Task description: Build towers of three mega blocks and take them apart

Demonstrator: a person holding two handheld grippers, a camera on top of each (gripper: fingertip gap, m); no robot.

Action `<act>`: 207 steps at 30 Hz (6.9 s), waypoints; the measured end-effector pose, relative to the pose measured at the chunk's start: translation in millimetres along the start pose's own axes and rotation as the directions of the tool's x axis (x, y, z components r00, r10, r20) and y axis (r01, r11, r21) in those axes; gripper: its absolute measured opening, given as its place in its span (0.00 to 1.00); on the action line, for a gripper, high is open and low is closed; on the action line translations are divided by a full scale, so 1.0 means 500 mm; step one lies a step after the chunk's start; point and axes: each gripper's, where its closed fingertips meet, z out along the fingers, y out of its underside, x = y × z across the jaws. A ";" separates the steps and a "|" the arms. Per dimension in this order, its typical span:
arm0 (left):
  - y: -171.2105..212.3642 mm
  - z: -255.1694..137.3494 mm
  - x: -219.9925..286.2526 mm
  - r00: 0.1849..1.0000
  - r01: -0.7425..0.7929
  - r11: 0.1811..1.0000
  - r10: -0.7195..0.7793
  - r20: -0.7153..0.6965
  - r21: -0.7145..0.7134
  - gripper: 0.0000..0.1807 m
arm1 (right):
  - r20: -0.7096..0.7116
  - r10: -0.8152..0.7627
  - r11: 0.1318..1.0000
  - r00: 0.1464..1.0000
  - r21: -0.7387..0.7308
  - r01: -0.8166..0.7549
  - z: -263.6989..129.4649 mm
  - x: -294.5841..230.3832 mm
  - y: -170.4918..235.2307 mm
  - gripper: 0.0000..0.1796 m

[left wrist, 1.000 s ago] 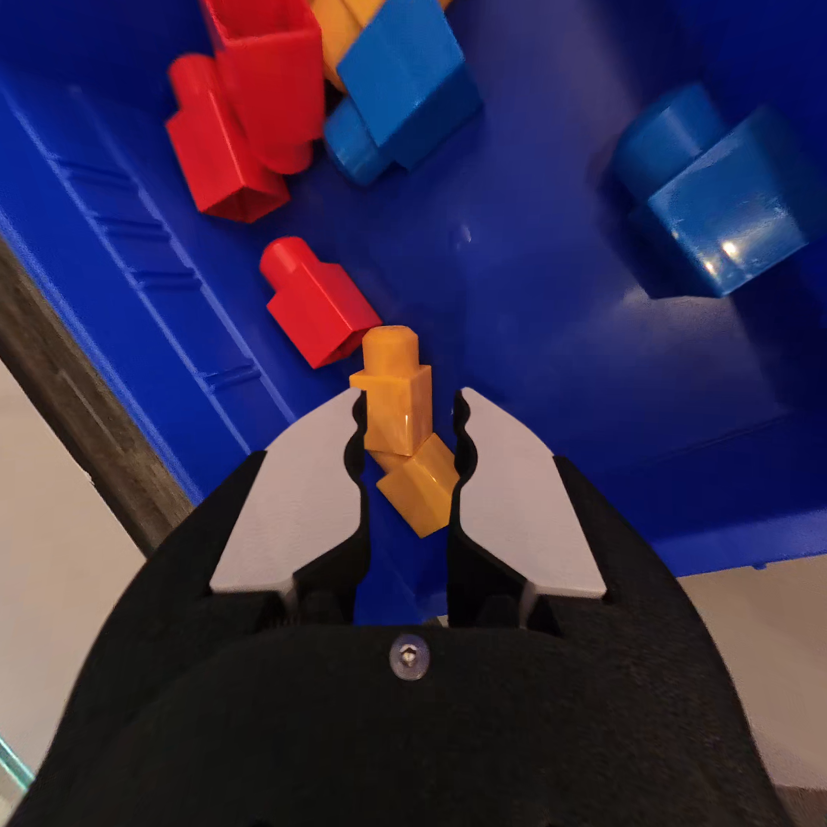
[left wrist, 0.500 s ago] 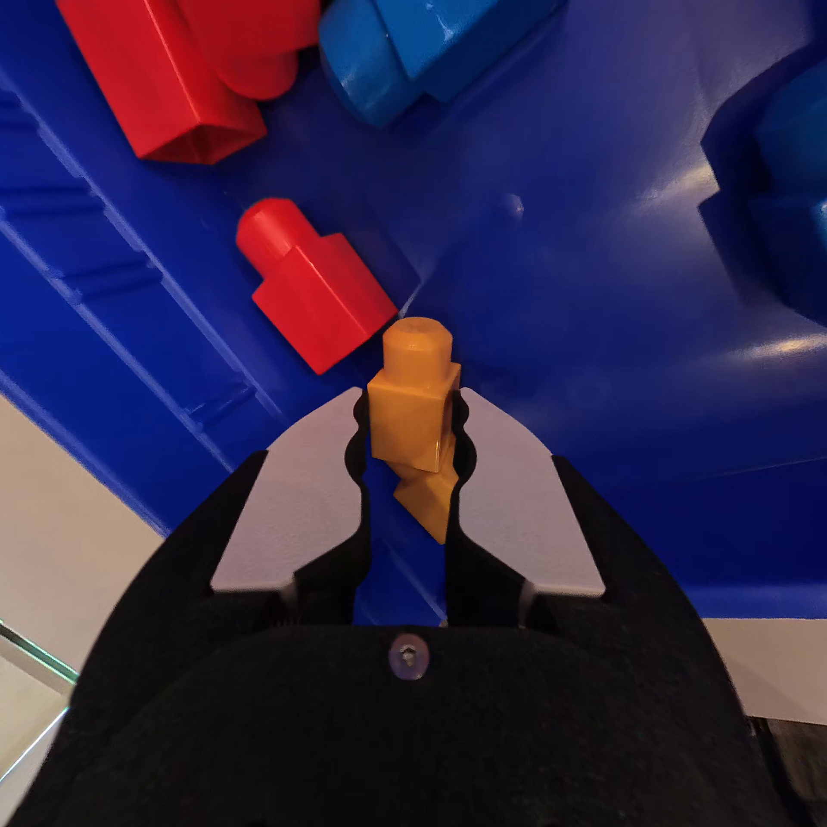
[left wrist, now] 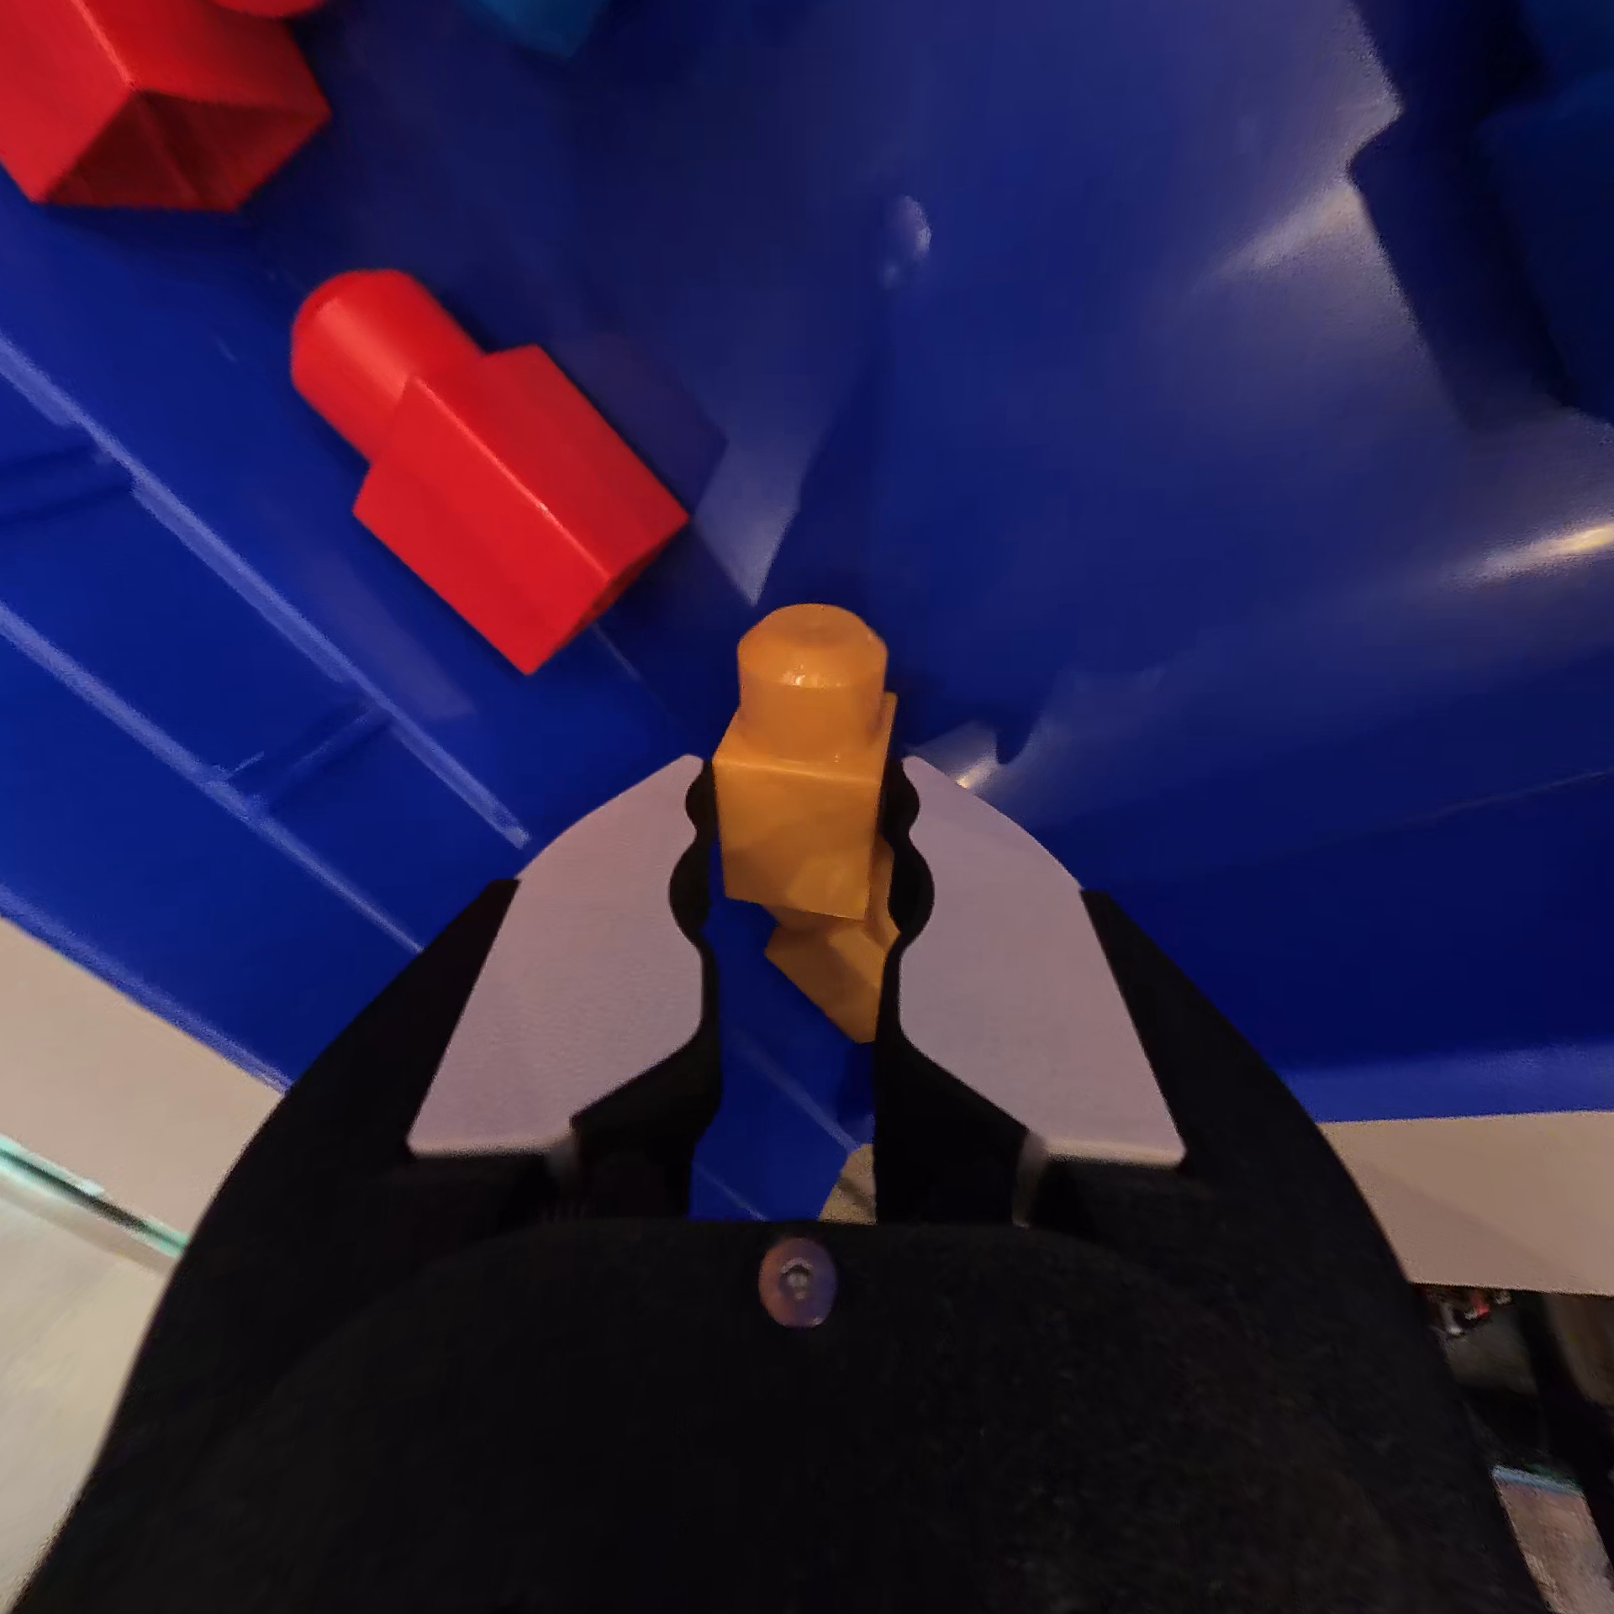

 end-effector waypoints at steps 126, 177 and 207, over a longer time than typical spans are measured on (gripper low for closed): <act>-0.597 -0.677 0.584 0.528 0.410 0.276 0.705 -0.473 0.869 0.20 | 0.033 0.073 0.996 0.997 0.056 -0.075 0.008 -0.026 -0.042 0.20; -0.584 -0.692 0.622 0.476 0.402 0.326 0.724 -0.500 0.855 0.24 | -0.065 0.029 0.999 0.997 0.021 -0.028 -0.048 -0.042 -0.057 0.19; -0.479 -0.814 0.545 0.535 0.478 0.069 0.767 -0.353 0.876 0.23 | -0.895 0.445 0.886 -0.007 0.439 0.147 -0.891 -0.185 0.273 0.19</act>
